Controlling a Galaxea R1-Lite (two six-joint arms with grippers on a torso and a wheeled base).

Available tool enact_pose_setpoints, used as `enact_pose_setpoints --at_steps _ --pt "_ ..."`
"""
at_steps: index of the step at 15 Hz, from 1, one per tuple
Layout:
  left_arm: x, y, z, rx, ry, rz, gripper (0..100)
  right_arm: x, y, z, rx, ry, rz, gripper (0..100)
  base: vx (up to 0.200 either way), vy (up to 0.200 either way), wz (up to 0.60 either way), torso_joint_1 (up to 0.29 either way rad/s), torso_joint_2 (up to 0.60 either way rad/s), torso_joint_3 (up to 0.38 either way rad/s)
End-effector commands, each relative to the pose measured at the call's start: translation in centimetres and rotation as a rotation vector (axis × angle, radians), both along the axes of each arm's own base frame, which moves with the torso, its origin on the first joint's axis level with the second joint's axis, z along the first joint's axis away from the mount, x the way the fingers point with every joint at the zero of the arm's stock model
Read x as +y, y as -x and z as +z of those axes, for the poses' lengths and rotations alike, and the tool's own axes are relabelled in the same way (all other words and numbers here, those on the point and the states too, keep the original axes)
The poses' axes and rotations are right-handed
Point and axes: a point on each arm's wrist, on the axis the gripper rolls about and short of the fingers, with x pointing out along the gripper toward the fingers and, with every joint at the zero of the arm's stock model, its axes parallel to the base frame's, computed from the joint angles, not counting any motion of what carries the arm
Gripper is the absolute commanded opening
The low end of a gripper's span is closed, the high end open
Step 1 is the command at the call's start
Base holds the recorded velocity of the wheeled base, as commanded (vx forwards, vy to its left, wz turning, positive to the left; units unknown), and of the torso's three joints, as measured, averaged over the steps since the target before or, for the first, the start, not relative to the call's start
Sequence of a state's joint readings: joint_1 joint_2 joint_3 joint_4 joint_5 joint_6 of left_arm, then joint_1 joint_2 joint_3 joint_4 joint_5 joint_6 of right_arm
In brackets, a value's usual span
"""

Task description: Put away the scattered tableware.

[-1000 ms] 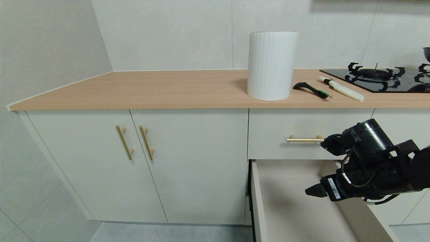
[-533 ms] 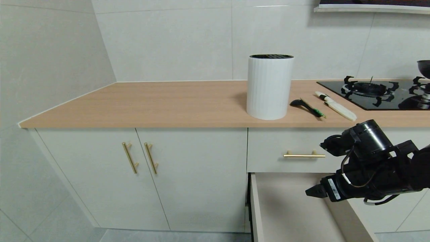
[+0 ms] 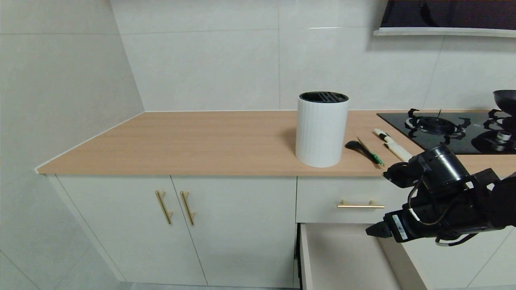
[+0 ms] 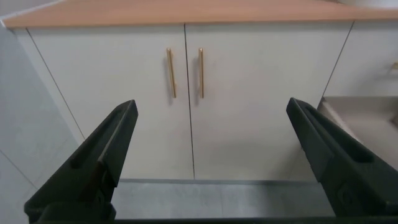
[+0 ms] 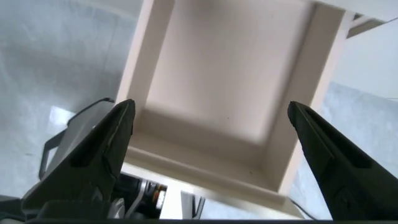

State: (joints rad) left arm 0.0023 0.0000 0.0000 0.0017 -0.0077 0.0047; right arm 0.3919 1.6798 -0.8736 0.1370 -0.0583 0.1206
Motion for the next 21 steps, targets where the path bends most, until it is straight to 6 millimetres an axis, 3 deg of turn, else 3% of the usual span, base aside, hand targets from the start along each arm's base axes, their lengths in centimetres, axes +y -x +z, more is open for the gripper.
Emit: enact_pose_setpoints --at_steps 1,4,6,10,13,16,21 --pt "0.0 0.0 0.0 0.0 0.0 0.001 100 0.0 0.0 0.1 -0.005 -0.003 0.0 100 0.0 0.0 0.0 0.134 -0.32 -0.183" --pt "0.0 0.0 0.0 0.0 0.0 0.001 100 0.1 -1.1 1.0 -0.106 -0.041 -0.01 100 0.0 0.0 0.0 0.048 -0.11 -0.061" --pt "0.0 0.0 0.0 0.0 0.0 0.001 100 0.1 -4.0 3.3 -0.246 -0.082 -0.045 100 0.0 0.0 0.0 0.0 0.0 0.0" --pt "0.0 0.0 0.0 0.0 0.0 0.002 100 0.5 -9.0 6.3 -0.309 -0.038 -0.141 100 0.0 0.0 0.0 0.0 0.0 0.0" --pt "0.0 0.0 0.0 0.0 0.0 0.002 100 0.2 -10.7 5.0 -0.313 -0.004 -0.196 100 0.0 0.0 0.0 0.0 0.0 0.0" --pt "0.0 0.0 0.0 0.0 0.0 0.002 100 -1.7 -12.3 4.0 -0.327 0.011 -0.259 100 0.0 0.0 0.0 0.0 0.0 0.0" --pt "0.0 0.0 0.0 0.0 0.0 0.002 100 -2.9 -14.6 2.3 -0.297 0.024 -0.296 100 0.0 0.0 0.0 0.0 0.0 0.0"
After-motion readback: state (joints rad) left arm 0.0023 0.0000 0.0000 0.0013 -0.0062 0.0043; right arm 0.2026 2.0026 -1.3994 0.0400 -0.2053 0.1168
